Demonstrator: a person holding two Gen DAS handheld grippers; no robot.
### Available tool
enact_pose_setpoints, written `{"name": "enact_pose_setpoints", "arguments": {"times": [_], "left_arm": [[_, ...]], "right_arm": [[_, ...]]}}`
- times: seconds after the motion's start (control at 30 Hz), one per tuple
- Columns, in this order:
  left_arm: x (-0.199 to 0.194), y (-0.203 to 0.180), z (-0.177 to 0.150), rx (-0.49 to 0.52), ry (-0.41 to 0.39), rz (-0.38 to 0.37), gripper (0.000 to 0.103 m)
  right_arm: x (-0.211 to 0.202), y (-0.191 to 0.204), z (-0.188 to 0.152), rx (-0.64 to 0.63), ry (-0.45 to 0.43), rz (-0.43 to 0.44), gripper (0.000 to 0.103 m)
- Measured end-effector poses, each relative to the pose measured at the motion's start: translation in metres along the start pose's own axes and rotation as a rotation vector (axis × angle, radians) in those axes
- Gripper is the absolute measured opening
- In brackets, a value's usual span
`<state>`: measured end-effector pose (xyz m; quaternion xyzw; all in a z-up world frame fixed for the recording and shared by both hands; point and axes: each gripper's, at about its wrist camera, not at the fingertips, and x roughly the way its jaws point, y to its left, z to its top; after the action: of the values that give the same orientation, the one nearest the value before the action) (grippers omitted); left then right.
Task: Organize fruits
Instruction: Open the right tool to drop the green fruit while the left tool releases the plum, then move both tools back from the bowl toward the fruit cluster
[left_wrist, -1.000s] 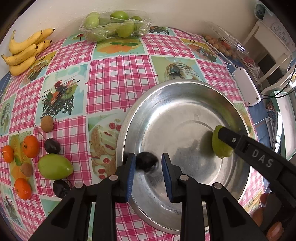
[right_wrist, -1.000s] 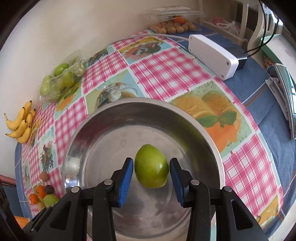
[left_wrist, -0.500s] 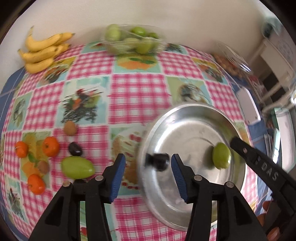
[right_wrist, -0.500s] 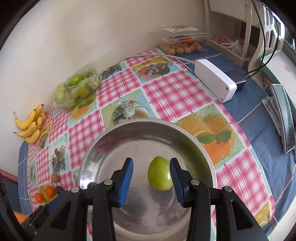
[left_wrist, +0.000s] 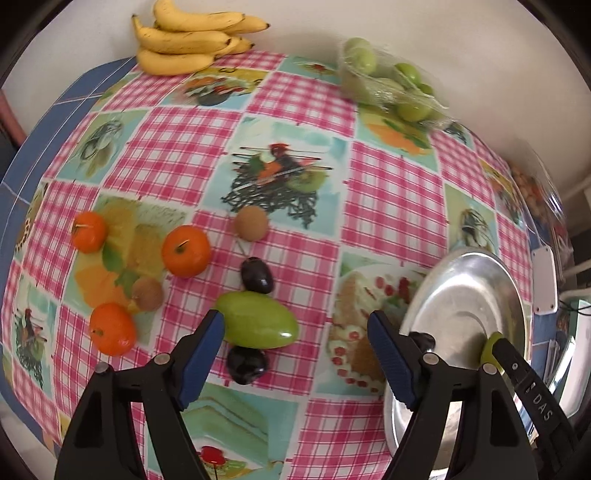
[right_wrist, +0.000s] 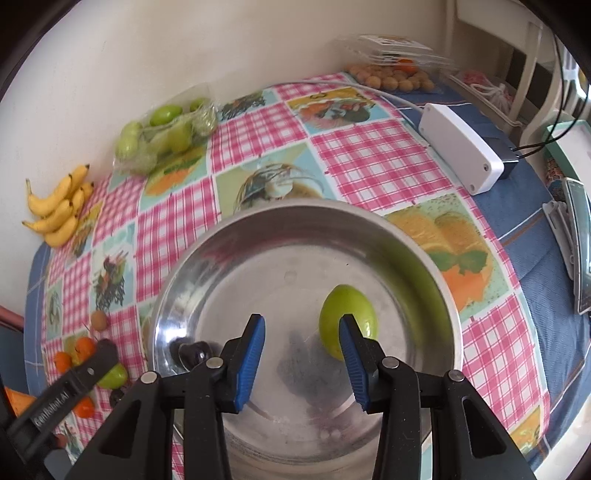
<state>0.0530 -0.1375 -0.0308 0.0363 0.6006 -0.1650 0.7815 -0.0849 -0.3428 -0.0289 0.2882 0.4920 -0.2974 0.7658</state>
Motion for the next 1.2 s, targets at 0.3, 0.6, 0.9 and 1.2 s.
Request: {"name": "enact_pose_setpoints", "arguments": {"times": [0.3, 0.6, 0.9, 1.2], "left_arm": [[0.0005, 0.0073, 0.0006, -0.042, 0.000, -0.014, 0.080], [0.0002, 0.0084, 0.0001, -0.052, 0.003, -0.014, 0.080], [-0.0015, 0.0072, -0.0004, -0.019, -0.038, 0.038, 0.097], [-0.0019, 0.0058, -0.0008, 0.016, -0.065, 0.087, 0.098]], "right_arm": [[0.0012, 0.0024, 0.0006, -0.014, 0.002, -0.008, 0.047], [-0.0008, 0.0034, 0.0001, -0.017, -0.007, -0.019, 0.052], [-0.0032, 0.0013, 0.0009, -0.019, -0.036, -0.035, 0.093], [-0.0022, 0.0017, 0.0004, -0.017, -0.038, -0.040, 0.103]]}}
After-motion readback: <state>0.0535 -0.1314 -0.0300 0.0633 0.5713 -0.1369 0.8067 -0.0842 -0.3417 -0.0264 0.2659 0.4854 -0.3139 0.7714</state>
